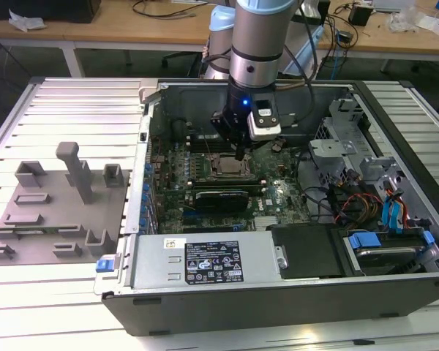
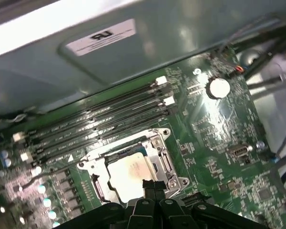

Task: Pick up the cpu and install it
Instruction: 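Close the cpu cover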

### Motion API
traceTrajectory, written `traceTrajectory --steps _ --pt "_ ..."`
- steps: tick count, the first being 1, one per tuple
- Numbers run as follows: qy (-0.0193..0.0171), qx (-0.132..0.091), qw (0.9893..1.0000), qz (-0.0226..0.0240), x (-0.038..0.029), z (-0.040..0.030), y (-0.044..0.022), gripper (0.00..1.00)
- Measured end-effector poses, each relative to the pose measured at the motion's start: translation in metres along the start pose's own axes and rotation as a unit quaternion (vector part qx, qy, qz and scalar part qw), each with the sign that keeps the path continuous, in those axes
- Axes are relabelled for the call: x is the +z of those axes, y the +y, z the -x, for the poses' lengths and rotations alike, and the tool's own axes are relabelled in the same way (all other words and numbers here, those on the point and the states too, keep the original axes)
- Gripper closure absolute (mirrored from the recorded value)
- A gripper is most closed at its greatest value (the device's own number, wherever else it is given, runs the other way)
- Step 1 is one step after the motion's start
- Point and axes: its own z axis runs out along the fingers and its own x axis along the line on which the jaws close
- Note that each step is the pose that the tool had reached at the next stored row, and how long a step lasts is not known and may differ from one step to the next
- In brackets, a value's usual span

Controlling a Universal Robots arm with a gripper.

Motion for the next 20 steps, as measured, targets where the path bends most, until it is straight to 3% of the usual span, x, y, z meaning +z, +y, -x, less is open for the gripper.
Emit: traceTrajectory --steps 4,5,9,10,12,13,20 --pt "-0.0008 -0.04 0.9992 0.0001 0.0001 0.0 0.0 0.89" --pt "-0.0013 -0.06 0.9982 0.0001 0.0001 0.0 0.0 0.89" --pt "-0.0022 -0.102 0.9948 0.0002 0.0002 0.0 0.0 0.89" --pt "-0.0026 -0.119 0.9928 0.0002 0.0003 0.0 0.0 0.89" --pt "-0.0035 -0.164 0.9864 0.0003 0.0004 0.0 0.0 0.89" --pt "-0.0036 -0.168 0.9858 0.0004 0.0004 0.0 0.0 0.89" --pt "-0.0037 -0.173 0.985 0.0003 0.0014 -0.004 -0.0013 0.89"
